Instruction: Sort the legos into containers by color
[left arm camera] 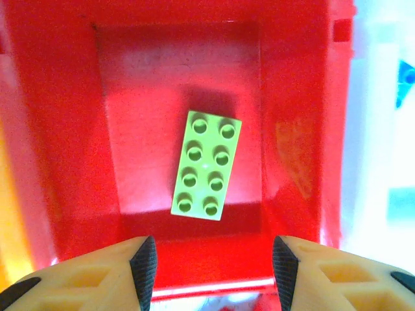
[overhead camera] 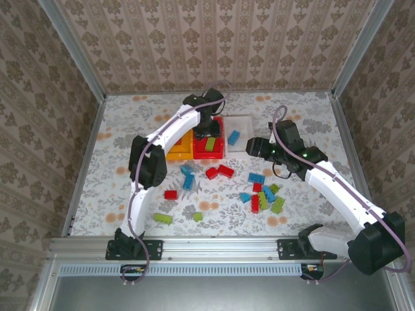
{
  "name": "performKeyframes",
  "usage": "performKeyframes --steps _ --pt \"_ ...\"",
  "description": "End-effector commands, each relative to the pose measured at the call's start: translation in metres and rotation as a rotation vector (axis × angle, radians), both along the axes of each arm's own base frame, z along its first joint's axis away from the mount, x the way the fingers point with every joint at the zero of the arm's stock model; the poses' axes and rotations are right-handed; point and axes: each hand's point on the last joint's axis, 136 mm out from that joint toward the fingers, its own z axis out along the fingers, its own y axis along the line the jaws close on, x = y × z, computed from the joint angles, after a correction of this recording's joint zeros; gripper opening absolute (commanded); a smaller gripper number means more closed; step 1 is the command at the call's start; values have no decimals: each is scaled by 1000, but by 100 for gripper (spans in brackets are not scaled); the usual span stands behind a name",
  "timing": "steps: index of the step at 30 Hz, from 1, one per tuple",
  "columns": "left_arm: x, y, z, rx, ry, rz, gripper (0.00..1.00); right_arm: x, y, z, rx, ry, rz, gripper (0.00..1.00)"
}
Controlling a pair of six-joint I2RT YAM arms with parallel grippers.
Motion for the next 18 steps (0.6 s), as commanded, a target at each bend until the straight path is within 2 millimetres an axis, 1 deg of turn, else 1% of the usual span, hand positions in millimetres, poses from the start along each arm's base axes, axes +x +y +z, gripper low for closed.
performKeyframes --steps 1,2,4,5,7,9,10,13,17,18 --pt "-16 7 59 -55 -86 -6 53 -18 -24 -18 -108 101 -60 72" --pt "-20 7 66 -64 -103 -17 53 -21 -26 -22 -129 123 -53 72" --pt "-35 7 84 -102 -159 -64 54 -29 -24 -36 -183 197 -9 72" --pt "-42 8 89 -113 -180 -89 54 -32 -21 -44 -206 236 30 72" --pt "-64 11 98 -143 -217 -138 55 -41 -11 -61 -287 293 158 71" --pt "-85 17 97 -167 -227 -172 55 -48 -5 -76 -371 334 264 73" --pt "-97 23 94 -175 -226 -187 55 -51 -2 -88 -423 369 316 74" --pt "-124 41 81 -189 -213 -197 55 -55 -1 -108 -543 419 407 77" --pt "-147 60 72 -189 -198 -192 55 -47 -13 -124 -699 460 426 81" --pt "-150 63 72 -191 -200 -185 55 -44 -16 -127 -729 465 425 89"
